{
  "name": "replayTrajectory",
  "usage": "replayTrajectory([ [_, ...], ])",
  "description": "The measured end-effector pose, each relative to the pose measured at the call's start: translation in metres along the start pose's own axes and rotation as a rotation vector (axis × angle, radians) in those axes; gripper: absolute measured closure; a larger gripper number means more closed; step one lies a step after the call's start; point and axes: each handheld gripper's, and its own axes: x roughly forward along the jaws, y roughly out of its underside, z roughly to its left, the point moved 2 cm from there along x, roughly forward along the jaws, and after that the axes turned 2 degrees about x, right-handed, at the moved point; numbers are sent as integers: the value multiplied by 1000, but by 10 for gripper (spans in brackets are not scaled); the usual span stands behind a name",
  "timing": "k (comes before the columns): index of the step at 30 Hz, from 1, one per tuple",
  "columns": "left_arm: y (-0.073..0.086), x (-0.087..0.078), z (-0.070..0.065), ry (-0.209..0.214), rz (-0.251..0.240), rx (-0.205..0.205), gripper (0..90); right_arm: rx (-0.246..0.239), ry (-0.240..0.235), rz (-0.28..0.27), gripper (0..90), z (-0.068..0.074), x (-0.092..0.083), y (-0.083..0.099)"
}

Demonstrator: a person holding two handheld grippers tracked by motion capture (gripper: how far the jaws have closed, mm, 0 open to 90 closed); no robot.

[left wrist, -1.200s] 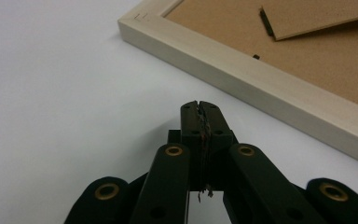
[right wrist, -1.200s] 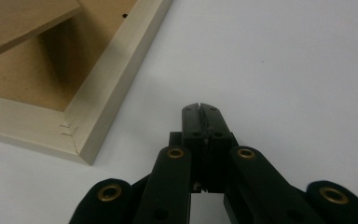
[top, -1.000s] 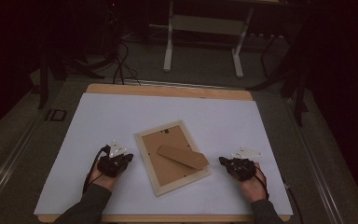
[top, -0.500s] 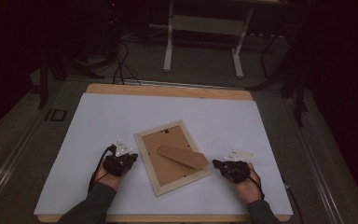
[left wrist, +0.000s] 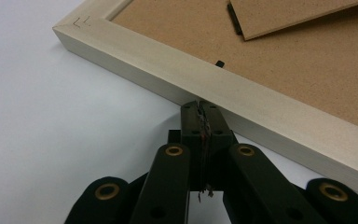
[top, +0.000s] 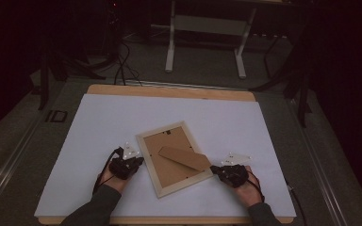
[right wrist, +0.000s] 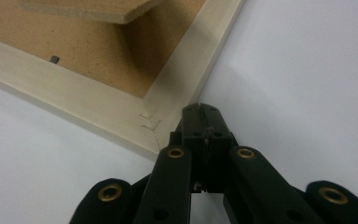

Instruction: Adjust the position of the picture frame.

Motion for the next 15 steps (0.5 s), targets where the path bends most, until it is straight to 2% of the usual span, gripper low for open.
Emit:
replayTrajectory([
  [15,-10,9,6,-14,15,-6,900,-3,-12,2,899,2,0,0],
])
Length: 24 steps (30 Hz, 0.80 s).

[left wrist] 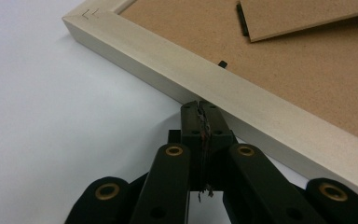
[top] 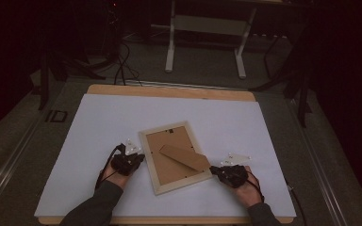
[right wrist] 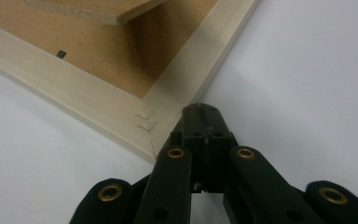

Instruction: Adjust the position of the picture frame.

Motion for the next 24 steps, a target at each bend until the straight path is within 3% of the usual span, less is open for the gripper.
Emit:
replayTrajectory([
  [17,-18,19,13,-5,-6,-35,900,-29,-33,5,898,9,2,-2],
  [24,-30,30,16,3,-36,-88,900,-45,-46,8,898,15,3,-2],
])
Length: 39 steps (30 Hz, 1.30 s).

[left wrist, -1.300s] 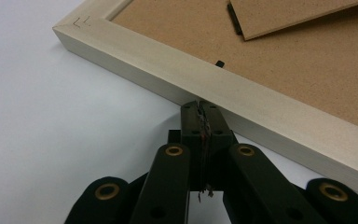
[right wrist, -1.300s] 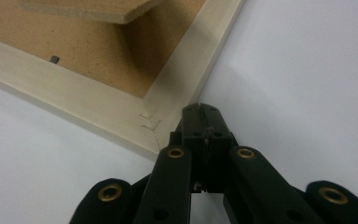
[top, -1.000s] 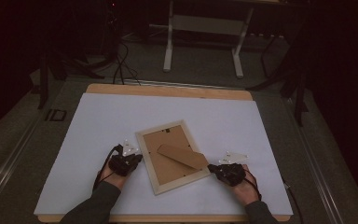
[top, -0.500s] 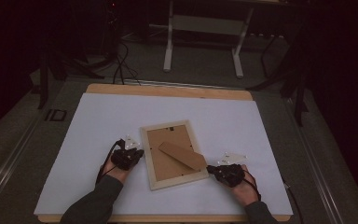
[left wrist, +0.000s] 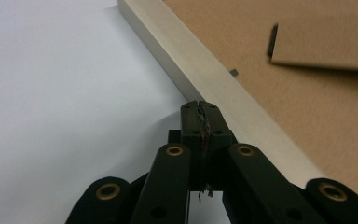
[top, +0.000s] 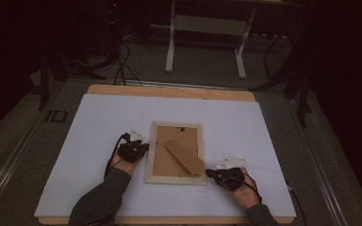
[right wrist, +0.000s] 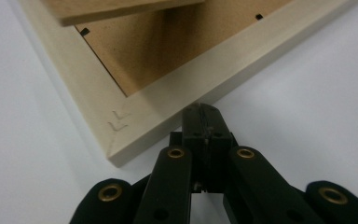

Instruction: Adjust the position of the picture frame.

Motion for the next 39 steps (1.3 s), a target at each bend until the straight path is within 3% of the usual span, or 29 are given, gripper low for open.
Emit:
replayTrajectory([
  [21,-28,24,8,3,16,4,900,-26,-35,0,899,11,4,-3],
  [26,-32,28,9,-9,29,22,900,-39,-52,-2,899,16,7,-5],
  [39,-36,35,14,-20,37,-3,900,-71,-88,-9,898,32,15,-10],
])
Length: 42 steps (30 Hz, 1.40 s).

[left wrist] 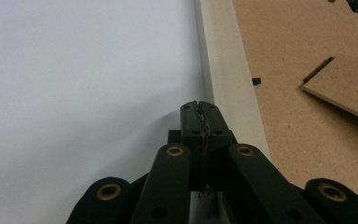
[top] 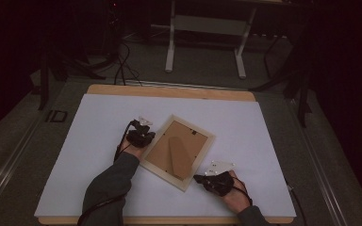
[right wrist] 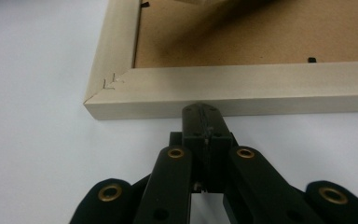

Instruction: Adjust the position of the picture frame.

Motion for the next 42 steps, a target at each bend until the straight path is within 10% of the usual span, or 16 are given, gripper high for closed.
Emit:
replayTrajectory([
  [10,-4,1,4,-14,32,44,900,-26,-27,-6,899,13,8,-5],
  [20,3,-14,9,13,-40,7,875,-50,-17,6,898,11,7,-7],
  [42,54,-89,-18,63,-147,38,900,91,202,-68,896,-83,-27,-29],
])
